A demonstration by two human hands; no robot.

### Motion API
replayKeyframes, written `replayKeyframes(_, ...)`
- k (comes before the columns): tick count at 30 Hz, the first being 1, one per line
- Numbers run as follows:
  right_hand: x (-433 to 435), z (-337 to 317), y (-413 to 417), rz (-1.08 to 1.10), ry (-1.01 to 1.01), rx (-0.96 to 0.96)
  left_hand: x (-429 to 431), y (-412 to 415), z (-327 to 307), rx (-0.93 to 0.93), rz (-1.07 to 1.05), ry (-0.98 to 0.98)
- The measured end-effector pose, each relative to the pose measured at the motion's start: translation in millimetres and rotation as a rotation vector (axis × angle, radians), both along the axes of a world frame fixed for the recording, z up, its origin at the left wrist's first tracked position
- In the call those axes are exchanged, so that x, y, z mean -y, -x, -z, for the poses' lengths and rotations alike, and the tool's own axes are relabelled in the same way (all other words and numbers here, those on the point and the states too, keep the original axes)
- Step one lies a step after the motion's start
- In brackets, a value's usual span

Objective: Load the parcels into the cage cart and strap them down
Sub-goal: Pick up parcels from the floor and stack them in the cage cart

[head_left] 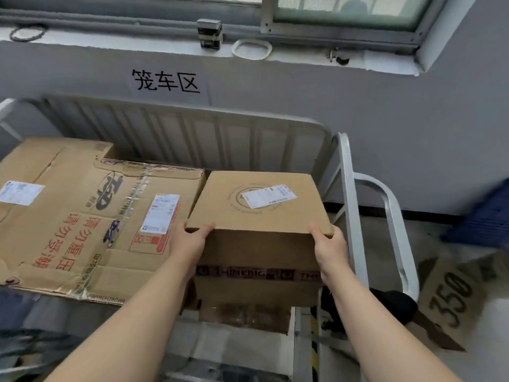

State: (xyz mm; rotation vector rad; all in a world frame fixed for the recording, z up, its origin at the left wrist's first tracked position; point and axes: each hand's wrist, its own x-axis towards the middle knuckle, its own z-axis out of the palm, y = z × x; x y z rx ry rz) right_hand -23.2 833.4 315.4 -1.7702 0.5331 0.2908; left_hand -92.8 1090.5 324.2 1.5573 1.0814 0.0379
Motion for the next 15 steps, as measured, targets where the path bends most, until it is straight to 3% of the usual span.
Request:
replayKeyframes(4, -3.7, 28.9, -16.0, 0.035, -0.099, -0.067, -3.4, -29.9, 29.8, 0.009, 0.044, 0.065)
replayKeyframes(15, -10.7, 111.2, -45.0, 0.022, -0.042, -0.139, -10.4, -70.1, 118.1, -0.019, 0.106, 0.144)
